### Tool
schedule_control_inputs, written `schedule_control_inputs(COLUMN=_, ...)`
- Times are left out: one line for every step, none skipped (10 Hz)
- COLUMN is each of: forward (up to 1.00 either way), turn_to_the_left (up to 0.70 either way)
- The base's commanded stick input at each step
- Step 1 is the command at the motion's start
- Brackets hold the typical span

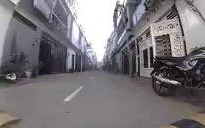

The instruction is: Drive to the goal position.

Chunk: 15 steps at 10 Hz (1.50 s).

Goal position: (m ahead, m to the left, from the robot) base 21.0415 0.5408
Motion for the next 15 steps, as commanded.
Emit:
schedule_control_inputs(forward=0.70, turn_to_the_left=0.00)
schedule_control_inputs(forward=0.70, turn_to_the_left=0.00)
schedule_control_inputs(forward=0.70, turn_to_the_left=0.00)
schedule_control_inputs(forward=0.70, turn_to_the_left=0.00)
schedule_control_inputs(forward=0.70, turn_to_the_left=0.00)
schedule_control_inputs(forward=0.70, turn_to_the_left=0.00)
schedule_control_inputs(forward=0.70, turn_to_the_left=0.00)
schedule_control_inputs(forward=0.70, turn_to_the_left=0.00)
schedule_control_inputs(forward=0.70, turn_to_the_left=0.00)
schedule_control_inputs(forward=0.70, turn_to_the_left=0.00)
schedule_control_inputs(forward=0.70, turn_to_the_left=0.00)
schedule_control_inputs(forward=0.70, turn_to_the_left=0.00)
schedule_control_inputs(forward=0.70, turn_to_the_left=0.00)
schedule_control_inputs(forward=0.70, turn_to_the_left=0.00)
schedule_control_inputs(forward=0.70, turn_to_the_left=0.00)
